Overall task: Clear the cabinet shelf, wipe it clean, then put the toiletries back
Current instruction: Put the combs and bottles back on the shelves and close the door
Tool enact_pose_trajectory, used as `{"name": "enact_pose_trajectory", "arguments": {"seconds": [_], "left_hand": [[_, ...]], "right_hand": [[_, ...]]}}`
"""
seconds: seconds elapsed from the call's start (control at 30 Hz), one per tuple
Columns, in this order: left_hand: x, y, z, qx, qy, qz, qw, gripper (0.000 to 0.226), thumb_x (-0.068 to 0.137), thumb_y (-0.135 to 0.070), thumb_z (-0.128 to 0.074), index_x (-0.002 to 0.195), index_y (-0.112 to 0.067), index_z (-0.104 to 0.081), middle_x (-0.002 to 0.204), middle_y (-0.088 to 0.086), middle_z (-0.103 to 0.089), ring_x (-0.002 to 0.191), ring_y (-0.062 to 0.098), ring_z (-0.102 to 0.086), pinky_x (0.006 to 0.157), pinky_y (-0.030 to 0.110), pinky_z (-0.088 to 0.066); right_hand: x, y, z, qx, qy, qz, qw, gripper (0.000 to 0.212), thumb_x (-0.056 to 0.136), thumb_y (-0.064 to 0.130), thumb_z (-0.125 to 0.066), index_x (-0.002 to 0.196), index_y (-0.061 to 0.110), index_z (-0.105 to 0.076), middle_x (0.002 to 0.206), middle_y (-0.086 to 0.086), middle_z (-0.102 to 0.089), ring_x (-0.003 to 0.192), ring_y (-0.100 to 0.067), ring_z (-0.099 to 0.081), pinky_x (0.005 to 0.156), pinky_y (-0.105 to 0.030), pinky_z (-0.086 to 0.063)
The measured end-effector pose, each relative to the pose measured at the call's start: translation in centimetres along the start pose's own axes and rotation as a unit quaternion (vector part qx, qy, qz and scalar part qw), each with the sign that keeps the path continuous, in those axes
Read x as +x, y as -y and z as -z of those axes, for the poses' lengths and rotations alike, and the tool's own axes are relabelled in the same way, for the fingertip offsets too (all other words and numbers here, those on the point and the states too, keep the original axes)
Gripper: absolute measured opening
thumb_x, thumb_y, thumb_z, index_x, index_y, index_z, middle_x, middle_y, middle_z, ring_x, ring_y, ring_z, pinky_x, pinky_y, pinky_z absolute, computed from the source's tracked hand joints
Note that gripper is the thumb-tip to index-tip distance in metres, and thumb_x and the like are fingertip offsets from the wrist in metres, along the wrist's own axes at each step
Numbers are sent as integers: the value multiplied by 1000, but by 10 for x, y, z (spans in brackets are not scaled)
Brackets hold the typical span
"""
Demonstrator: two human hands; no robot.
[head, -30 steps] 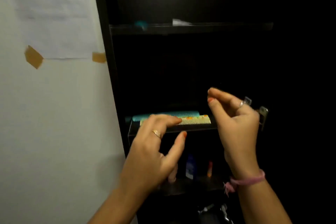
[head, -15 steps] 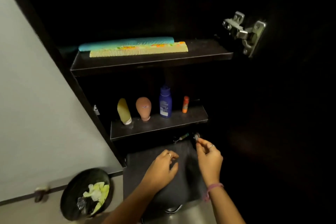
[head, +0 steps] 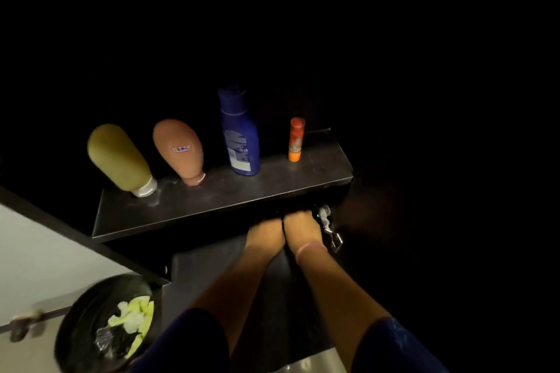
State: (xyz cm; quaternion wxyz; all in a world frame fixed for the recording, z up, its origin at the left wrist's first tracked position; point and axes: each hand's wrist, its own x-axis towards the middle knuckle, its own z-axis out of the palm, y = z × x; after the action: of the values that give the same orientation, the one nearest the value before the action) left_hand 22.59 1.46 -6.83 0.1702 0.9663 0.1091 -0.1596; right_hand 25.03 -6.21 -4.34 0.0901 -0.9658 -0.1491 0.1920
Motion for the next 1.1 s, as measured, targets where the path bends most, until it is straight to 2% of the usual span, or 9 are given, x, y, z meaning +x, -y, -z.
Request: {"name": "enact_pose_trajectory", "arguments": {"seconds": [0.13,0.23,0.3,0.37,0.43,0.5,0.63,0.93,1.1], "left_hand": [[30,8,-25,-20,-30,-5,999,49,102,-34,-28,149,-18,-22,158,2,-15,144,19,-19,117,30,-10],[24,20,-28,20,-17,-41,999,45,99,-31,-38,137,-8,-45,144,13,-44,130,24,-45,100,18,-42],[9,19,-16,-18,-22,-41,999,37,98,-23,-41,123,-2,-57,127,17,-59,116,28,-57,70,4,-46],[-13,12,4,-119,-28,-8,992,32,98,-17,-41,118,-1,-60,122,18,-61,114,30,-56,83,15,-46],[-42,9,24,-171,-72,-19,982,23,93,-12,-48,107,-1,-63,110,18,-64,106,31,-58,91,30,-40],[-85,9,47,-193,-121,-58,972,14,89,-11,-55,98,-5,-63,100,11,-63,95,22,-58,86,24,-38],[-171,6,101,-289,-165,-103,937,15,91,-9,-55,89,-24,-56,93,-4,-56,81,-4,-56,74,2,-37],[-277,-28,240,-433,-255,-158,850,18,86,-10,-65,98,-23,-63,92,-3,-71,81,-3,-68,70,9,-51],[-309,-49,324,-348,-353,-260,829,23,84,-5,-65,100,-22,-65,96,-13,-67,92,-7,-63,80,5,-48]], "right_hand": [[28,-4,-15,-67,-16,19,997,37,98,9,-34,132,8,-49,141,-15,-46,130,-32,-43,103,-42,-38],[24,-3,-14,-82,-18,13,996,38,98,9,-34,132,8,-48,141,-15,-45,132,-33,-39,106,-42,-35],[7,-1,-12,-77,-10,8,997,35,95,7,-35,123,8,-57,130,-13,-54,124,-33,-44,96,-39,-41],[-21,2,-12,-64,-79,15,995,33,92,7,-36,112,9,-61,117,-10,-57,114,-30,-51,82,-36,-49],[-53,7,-1,-32,-144,28,989,24,79,12,-45,86,14,-68,89,-4,-61,84,-24,-64,53,-28,-52],[-90,10,14,-22,-195,39,980,14,68,17,-65,81,21,-68,77,2,-62,69,-18,-64,43,-25,-49],[-165,24,57,56,-236,61,968,31,79,28,-68,110,30,-63,99,7,-63,89,-17,-61,67,-28,-55],[-251,72,181,200,-389,151,886,29,93,29,-53,121,27,-58,108,9,-58,100,-11,-60,84,-31,-53],[-283,97,273,225,-482,200,823,25,92,29,-53,116,28,-59,108,11,-61,100,-9,-57,84,-24,-48]]}}
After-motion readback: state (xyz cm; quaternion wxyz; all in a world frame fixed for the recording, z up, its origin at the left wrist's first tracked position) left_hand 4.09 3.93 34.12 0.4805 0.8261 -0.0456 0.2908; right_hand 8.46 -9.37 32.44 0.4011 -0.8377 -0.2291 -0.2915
